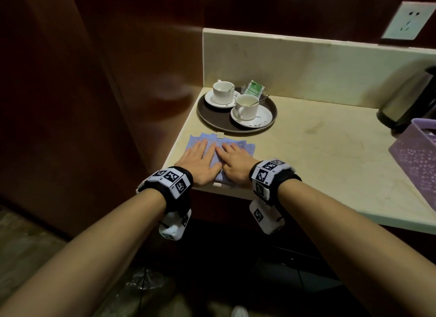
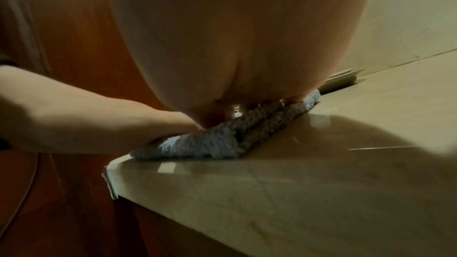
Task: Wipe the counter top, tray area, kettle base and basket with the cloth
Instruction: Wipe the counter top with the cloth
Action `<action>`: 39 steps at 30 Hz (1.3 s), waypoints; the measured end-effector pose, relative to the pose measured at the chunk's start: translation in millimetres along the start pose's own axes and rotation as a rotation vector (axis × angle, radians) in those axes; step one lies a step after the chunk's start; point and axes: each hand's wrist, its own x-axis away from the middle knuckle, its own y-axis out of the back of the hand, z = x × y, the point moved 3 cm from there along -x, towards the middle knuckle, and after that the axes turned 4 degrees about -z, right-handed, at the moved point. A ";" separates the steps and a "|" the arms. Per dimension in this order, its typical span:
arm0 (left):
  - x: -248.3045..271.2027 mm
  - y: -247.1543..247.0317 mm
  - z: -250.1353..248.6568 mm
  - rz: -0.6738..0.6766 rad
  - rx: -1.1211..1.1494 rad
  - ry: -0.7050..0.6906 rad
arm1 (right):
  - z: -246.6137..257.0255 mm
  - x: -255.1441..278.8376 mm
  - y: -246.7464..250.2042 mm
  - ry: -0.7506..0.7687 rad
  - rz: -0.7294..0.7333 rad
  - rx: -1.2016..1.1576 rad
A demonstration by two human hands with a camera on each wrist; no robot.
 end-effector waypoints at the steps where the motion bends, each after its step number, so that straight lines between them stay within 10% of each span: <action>1: -1.8 0.5 0.0 0.002 0.003 0.007 | -0.2 -2.6 0.7 -0.003 -0.002 -0.007; 19: -25.5 22.4 12.0 0.006 0.000 0.242 | 5.5 -46.0 8.6 0.005 0.088 0.110; 39: -59.9 40.7 25.0 0.112 -0.059 0.124 | 5.0 -60.1 23.8 0.124 -0.038 0.128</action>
